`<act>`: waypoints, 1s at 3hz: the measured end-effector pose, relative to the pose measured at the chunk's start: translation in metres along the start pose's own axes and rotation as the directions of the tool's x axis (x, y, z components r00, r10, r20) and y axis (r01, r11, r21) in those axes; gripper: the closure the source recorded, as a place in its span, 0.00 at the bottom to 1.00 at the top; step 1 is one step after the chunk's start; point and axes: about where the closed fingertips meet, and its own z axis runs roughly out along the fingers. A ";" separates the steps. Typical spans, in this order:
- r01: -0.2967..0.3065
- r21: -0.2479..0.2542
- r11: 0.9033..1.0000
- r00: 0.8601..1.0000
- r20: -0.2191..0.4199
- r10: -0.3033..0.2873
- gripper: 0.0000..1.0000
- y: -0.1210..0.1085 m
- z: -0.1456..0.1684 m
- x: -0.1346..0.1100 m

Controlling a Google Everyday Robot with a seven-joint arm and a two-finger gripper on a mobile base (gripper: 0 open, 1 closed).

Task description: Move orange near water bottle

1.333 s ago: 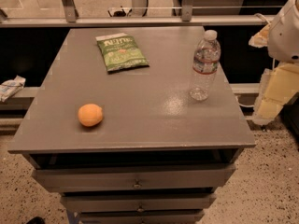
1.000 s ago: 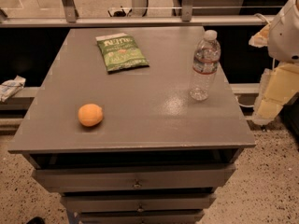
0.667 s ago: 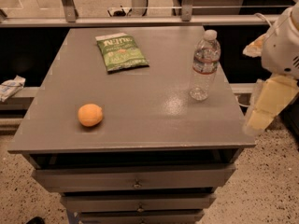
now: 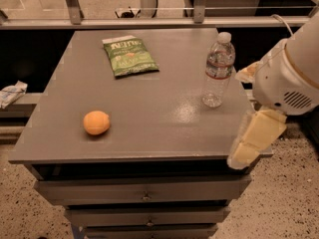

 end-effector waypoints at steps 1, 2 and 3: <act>0.003 -0.010 1.000 0.986 0.164 -0.001 0.00 0.011 0.030 -0.042; -0.008 -0.015 1.000 0.944 0.329 0.012 0.00 0.007 0.051 -0.092; -0.023 -0.002 1.000 0.927 0.373 0.022 0.00 0.003 0.048 -0.106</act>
Offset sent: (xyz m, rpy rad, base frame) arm 0.0558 0.1595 -0.0079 0.5379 -0.1387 0.0674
